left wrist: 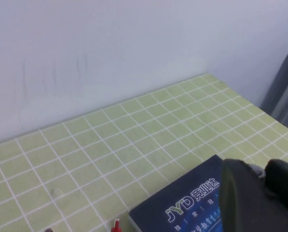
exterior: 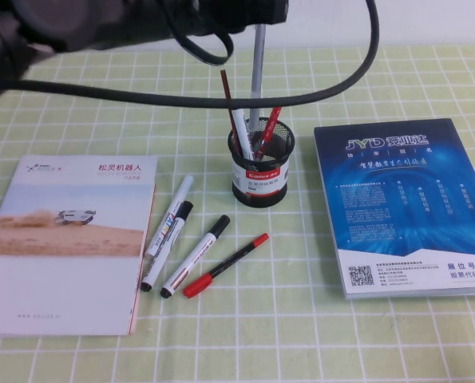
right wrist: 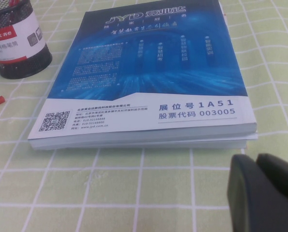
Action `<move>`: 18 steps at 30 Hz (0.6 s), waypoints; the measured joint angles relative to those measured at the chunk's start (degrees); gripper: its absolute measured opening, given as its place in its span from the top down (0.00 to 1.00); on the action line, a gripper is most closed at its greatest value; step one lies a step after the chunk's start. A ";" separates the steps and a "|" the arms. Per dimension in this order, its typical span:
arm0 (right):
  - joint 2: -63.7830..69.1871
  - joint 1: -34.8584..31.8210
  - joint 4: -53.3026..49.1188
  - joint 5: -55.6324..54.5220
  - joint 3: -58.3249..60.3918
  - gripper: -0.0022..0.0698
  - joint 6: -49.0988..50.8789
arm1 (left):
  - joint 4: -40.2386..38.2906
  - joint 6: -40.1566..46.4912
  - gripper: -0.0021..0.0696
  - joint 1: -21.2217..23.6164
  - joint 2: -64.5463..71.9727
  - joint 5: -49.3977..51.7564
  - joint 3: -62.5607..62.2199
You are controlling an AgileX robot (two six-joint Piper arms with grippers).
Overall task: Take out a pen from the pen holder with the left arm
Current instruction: Pick up the pen from the pen holder, then place the pen on the table
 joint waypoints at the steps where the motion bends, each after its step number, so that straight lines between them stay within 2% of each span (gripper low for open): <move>1: 0.00 0.00 0.00 0.00 0.00 0.99 0.00 | 0.15 0.00 0.90 0.00 -1.05 1.01 0.00; 7: 0.00 0.00 0.00 0.00 0.00 0.99 0.00 | 3.32 -1.78 0.90 0.00 -6.12 7.85 -0.12; 18: 0.00 0.00 0.00 0.00 0.00 0.99 0.00 | 23.12 -18.21 0.90 0.00 -6.36 31.13 -0.25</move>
